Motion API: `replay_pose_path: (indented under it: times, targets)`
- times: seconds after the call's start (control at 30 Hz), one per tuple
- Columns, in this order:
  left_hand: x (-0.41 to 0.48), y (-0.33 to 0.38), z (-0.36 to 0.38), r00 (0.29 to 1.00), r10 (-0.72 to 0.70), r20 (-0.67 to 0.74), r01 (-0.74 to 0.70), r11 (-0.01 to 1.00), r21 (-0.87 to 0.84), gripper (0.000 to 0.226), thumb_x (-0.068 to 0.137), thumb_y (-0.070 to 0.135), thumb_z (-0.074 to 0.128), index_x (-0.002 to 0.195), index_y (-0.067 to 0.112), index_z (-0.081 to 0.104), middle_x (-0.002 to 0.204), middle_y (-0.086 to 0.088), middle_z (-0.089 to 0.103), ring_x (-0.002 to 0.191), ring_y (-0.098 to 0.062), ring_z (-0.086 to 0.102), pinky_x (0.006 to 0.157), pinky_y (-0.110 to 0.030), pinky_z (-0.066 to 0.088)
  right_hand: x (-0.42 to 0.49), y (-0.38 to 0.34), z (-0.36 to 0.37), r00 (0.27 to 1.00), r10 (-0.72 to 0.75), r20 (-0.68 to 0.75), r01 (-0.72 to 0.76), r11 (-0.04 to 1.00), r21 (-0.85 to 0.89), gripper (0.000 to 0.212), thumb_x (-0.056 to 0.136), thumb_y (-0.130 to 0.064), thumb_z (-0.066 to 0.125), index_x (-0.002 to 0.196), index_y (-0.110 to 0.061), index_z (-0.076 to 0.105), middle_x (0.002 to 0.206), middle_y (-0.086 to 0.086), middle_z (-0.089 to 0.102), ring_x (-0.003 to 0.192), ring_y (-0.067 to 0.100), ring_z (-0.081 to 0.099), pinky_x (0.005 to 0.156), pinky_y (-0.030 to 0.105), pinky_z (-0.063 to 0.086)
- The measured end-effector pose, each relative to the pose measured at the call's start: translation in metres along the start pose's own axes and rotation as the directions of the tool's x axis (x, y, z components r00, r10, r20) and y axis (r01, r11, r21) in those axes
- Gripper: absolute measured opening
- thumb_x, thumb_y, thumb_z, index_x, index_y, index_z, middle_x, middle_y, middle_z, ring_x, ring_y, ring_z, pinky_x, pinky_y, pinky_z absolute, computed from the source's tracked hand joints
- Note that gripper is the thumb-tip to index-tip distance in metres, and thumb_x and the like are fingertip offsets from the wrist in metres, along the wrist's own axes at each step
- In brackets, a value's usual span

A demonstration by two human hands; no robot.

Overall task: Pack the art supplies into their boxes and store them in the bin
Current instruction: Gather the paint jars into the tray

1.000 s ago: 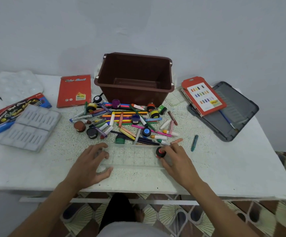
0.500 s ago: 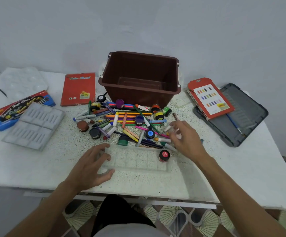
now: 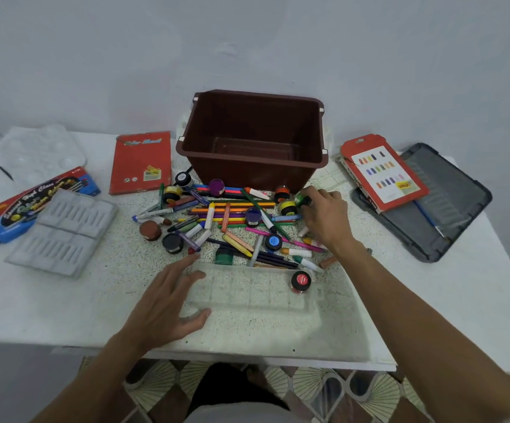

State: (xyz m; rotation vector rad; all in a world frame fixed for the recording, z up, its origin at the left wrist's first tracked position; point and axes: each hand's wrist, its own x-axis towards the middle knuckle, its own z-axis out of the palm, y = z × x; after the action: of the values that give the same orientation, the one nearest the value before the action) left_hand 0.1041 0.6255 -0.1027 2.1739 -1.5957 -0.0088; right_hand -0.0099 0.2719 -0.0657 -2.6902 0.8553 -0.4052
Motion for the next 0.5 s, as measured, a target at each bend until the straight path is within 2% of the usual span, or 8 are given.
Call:
replay_pose_path:
  times: [0.1,0.23,0.37,0.5]
  targets:
    - [0.0,0.001,0.0,1.0,0.007,0.008,-0.007,1.0,0.002,0.064,0.078,0.049,0.073,0.126,0.013,0.051,0.148,-0.013,0.041,0.125,-0.027,0.05,0.096,-0.041,0.049,-0.007,0.001,-0.006,0.994,-0.02,-0.105,0.028,0.997,0.072,0.025,0.088,-0.014,0.059,0.113,-0.016,0.06,0.104,0.009,0.062,0.095,0.033,0.051,0.08,0.042,0.042]
    - [0.002,0.002,-0.003,1.0,-0.006,0.027,0.006,1.0,0.007,0.074,0.08,0.05,0.07,0.138,0.012,0.045,0.151,-0.01,0.039,0.128,-0.024,0.049,0.099,-0.039,0.047,-0.027,-0.012,-0.028,0.98,0.017,-0.196,0.061,0.922,0.383,0.024,0.09,-0.01,0.06,0.112,-0.015,0.063,0.109,0.005,0.054,0.096,0.018,0.055,0.082,0.03,0.049]
    - [0.002,0.002,-0.004,1.0,-0.012,0.025,0.012,1.0,0.01,0.084,0.081,0.052,0.066,0.146,0.006,0.039,0.151,-0.009,0.041,0.132,-0.023,0.047,0.103,-0.039,0.043,-0.072,-0.028,-0.048,0.996,-0.02,-0.086,0.064,0.833,0.55,0.027,0.091,-0.003,0.062,0.114,-0.016,0.068,0.109,0.004,0.053,0.097,0.013,0.059,0.084,0.017,0.052]
    - [0.002,0.002,-0.002,0.999,-0.017,0.034,0.016,1.0,0.019,0.087,0.081,0.054,0.064,0.148,0.005,0.037,0.149,-0.008,0.043,0.132,-0.023,0.046,0.104,-0.039,0.042,-0.122,-0.038,-0.057,0.999,-0.045,0.006,0.032,0.795,0.606,0.033,0.09,-0.002,0.065,0.116,-0.021,0.064,0.11,-0.005,0.06,0.1,0.008,0.061,0.088,0.021,0.052]
